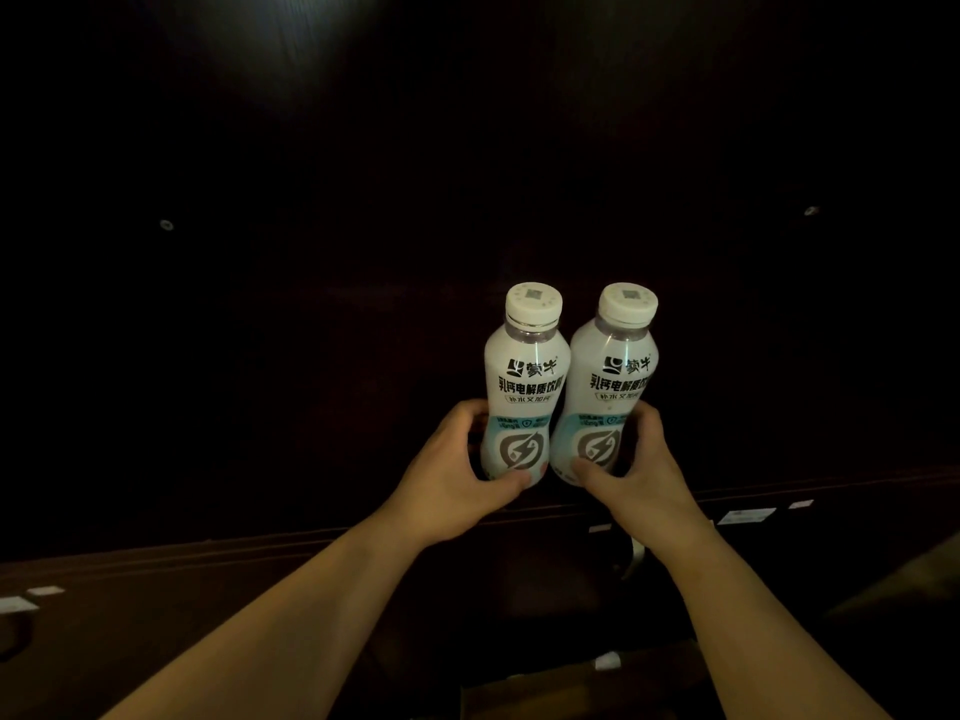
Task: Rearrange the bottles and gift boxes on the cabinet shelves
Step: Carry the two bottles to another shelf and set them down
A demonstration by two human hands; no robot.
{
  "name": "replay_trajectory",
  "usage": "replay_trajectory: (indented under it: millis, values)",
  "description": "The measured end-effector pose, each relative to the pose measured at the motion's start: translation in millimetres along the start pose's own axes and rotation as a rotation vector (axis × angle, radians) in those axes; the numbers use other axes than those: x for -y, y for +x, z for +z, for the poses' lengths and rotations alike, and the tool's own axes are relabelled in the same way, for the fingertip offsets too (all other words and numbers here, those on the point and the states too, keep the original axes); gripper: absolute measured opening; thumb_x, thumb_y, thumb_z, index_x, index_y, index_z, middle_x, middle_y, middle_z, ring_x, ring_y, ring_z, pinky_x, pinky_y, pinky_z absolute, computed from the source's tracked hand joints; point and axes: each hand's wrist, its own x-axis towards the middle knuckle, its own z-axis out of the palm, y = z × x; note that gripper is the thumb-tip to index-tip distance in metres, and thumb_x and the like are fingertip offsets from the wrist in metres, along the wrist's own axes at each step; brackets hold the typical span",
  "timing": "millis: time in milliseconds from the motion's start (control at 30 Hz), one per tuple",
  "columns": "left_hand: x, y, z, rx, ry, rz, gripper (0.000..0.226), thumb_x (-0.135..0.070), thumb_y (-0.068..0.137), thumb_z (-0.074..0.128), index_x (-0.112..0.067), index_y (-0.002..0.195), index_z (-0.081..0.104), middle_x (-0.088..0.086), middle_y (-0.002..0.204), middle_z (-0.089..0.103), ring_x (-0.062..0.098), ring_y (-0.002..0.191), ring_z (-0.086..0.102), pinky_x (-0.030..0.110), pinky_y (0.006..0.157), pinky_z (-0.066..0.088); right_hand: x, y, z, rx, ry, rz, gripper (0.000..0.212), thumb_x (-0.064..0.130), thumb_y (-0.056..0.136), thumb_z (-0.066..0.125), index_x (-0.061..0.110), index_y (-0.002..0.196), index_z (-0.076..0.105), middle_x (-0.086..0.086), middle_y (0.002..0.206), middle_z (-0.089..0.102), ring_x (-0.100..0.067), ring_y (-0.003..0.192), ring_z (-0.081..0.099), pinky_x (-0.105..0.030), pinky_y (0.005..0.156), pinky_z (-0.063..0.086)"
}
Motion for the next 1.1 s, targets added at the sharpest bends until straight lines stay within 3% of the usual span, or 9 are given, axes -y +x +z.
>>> replay_trajectory:
  millis: [100, 200, 333, 567, 667, 733, 967, 1100]
  values:
    - [-0.1, 0.2, -0.2, 0.001, -0.01, 0.005, 0.084, -0.055, 0.062, 0.08, -0.042, 0.136, 0.042, -0.022, 0.131, 0.054, -0.003, 0.118, 0.055, 0.026, 0.096, 0.052, -1.1, 0.3, 0.0, -0.003, 0.006, -0.006, 0.077, 0.032, 0.076, 0.085, 0.058, 0.129, 0.036, 0.027, 0.122, 0.06, 0.027, 0.102, 0.054, -0.009, 0.075, 0.044]
    - [-0.7, -0.1, -0.6, -0.001, -0.019, 0.004, 0.08, -0.056, 0.062, 0.079, -0.044, 0.133, 0.043, -0.024, 0.129, 0.055, -0.009, 0.116, 0.054, 0.021, 0.094, 0.051, -2.8, 0.3, -0.1, -0.008, 0.019, -0.008, 0.074, 0.033, 0.076, 0.085, 0.058, 0.127, 0.038, 0.024, 0.122, 0.062, 0.025, 0.104, 0.055, -0.014, 0.08, 0.044]
    - [-2.8, -1.5, -1.4, 0.004, -0.008, 0.008, 0.071, -0.057, 0.065, 0.077, -0.05, 0.126, 0.043, -0.029, 0.125, 0.054, -0.021, 0.112, 0.05, 0.012, 0.088, 0.047, -2.6, 0.6, 0.5, -0.004, 0.011, -0.006, 0.065, 0.034, 0.076, 0.083, 0.069, 0.112, 0.041, 0.025, 0.12, 0.062, 0.024, 0.103, 0.056, -0.005, 0.071, 0.048]
    - [-1.8, -0.6, -0.6, 0.003, -0.013, 0.024, 0.075, -0.056, 0.065, 0.078, -0.041, 0.132, 0.047, -0.023, 0.127, 0.058, -0.01, 0.114, 0.055, 0.022, 0.095, 0.051, -2.5, 0.9, -0.1, -0.009, 0.0, -0.003, 0.067, 0.034, 0.079, 0.081, 0.054, 0.129, 0.041, 0.034, 0.114, 0.064, 0.027, 0.101, 0.054, 0.0, 0.068, 0.045]
    - [-1.4, -0.9, 0.2, -0.001, -0.036, 0.019, 0.073, -0.054, 0.064, 0.08, -0.041, 0.128, 0.049, -0.019, 0.125, 0.061, -0.004, 0.114, 0.059, 0.029, 0.095, 0.054, 1.9, -0.5, 0.1, -0.006, 0.007, -0.005, 0.063, 0.042, 0.072, 0.08, 0.066, 0.117, 0.043, 0.05, 0.108, 0.058, 0.026, 0.102, 0.054, 0.004, 0.069, 0.043]
    - [-1.8, -0.7, 0.1, -0.003, -0.034, 0.018, 0.068, -0.053, 0.064, 0.081, -0.046, 0.124, 0.048, -0.02, 0.124, 0.062, -0.005, 0.113, 0.059, 0.028, 0.094, 0.054, 4.7, -1.2, -0.2, -0.01, 0.008, -0.001, 0.062, 0.047, 0.068, 0.079, 0.074, 0.109, 0.04, 0.052, 0.108, 0.057, 0.026, 0.102, 0.054, 0.004, 0.068, 0.043]
    - [-4.4, -1.3, -1.0, 0.0, -0.045, 0.014, 0.061, -0.049, 0.065, 0.082, -0.055, 0.115, 0.047, -0.021, 0.121, 0.062, -0.01, 0.109, 0.06, 0.022, 0.09, 0.054, 2.5, -1.4, -0.9, -0.005, 0.008, -0.008, 0.065, 0.03, 0.078, 0.082, 0.07, 0.11, 0.042, 0.05, 0.109, 0.058, 0.026, 0.102, 0.055, 0.003, 0.068, 0.044]
    - [-6.2, -1.8, -1.4, -0.001, -0.038, 0.011, 0.063, -0.053, 0.063, 0.081, -0.056, 0.115, 0.045, -0.023, 0.121, 0.061, -0.013, 0.109, 0.058, 0.019, 0.09, 0.053, 5.2, -2.9, -0.9, -0.004, 0.011, 0.008, 0.066, 0.034, 0.076, 0.082, 0.071, 0.11, 0.041, 0.051, 0.107, 0.057, 0.028, 0.101, 0.054, 0.003, 0.067, 0.044]
